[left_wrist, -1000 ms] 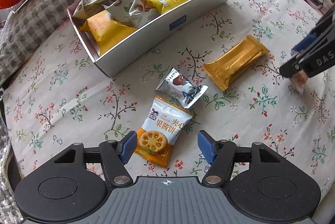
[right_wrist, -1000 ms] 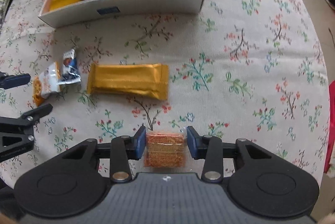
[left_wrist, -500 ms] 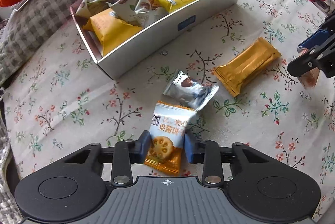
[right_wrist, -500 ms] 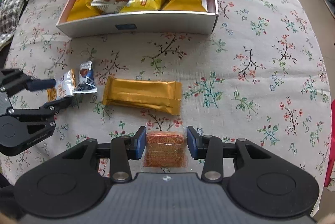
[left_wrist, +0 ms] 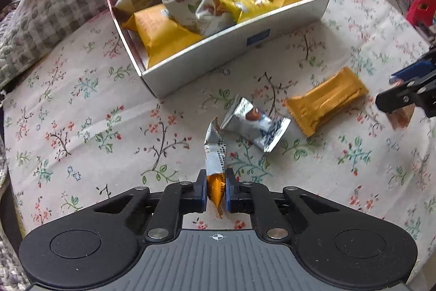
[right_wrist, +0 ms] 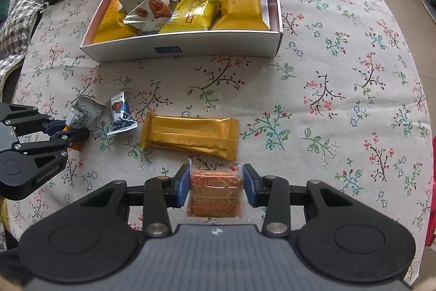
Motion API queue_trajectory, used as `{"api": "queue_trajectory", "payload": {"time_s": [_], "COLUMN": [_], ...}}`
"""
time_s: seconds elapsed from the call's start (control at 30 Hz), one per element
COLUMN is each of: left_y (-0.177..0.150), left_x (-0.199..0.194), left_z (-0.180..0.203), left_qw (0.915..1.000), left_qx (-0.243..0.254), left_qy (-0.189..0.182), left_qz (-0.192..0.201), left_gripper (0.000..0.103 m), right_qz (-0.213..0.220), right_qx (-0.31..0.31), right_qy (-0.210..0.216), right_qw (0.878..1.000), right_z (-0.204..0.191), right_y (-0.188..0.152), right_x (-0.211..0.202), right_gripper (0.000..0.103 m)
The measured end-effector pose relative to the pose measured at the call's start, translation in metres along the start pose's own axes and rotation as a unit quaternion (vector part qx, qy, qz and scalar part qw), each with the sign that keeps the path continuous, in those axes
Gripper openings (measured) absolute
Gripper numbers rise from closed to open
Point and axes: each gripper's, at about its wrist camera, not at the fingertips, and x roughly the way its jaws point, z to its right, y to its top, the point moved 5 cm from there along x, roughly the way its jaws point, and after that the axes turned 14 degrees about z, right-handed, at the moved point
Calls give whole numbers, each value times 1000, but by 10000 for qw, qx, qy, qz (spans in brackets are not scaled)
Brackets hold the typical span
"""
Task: Organize snacks
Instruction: 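Hold the orange wafer with the right gripper while the left grasps a silver packet, then carry the wafer and silver packet into the box and open both grippers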
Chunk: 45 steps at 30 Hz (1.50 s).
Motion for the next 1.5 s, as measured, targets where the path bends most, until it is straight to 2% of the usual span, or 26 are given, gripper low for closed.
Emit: {"api": "queue_trajectory", "payload": {"time_s": [0.2,0.57,0.9,1.1,1.3,1.5], "left_y": [12,33,49,65,82,95], "left_x": [-17,-33,-40,-42,-34,-17], "left_z": [0,0,-25,-40,-61,-75], "left_qw": [9993,9967,9899,9834,9792,9780], "left_qx": [-167,-360,-837,-1129,-1289,-1396], "left_qy": [-146,-135,288,394,626,676], "left_qz": [291,719,1106,1364,1437,1398], "left_gripper": [10,10,10,10,10,10], "right_qz": [95,303,707,1031,1259,1474], "right_qx": [89,249,371,401,522,766], "right_qy": [14,2,39,165,163,165], "right_qw": [9999,9992,9968,9937,9905,9860], "right_z": [2,9,14,15,24,33], "right_y": [5,15,33,51,74,101], "right_x": [-5,-11,-17,-20,-15,-1], "right_gripper": [37,37,37,37,37,37]}}
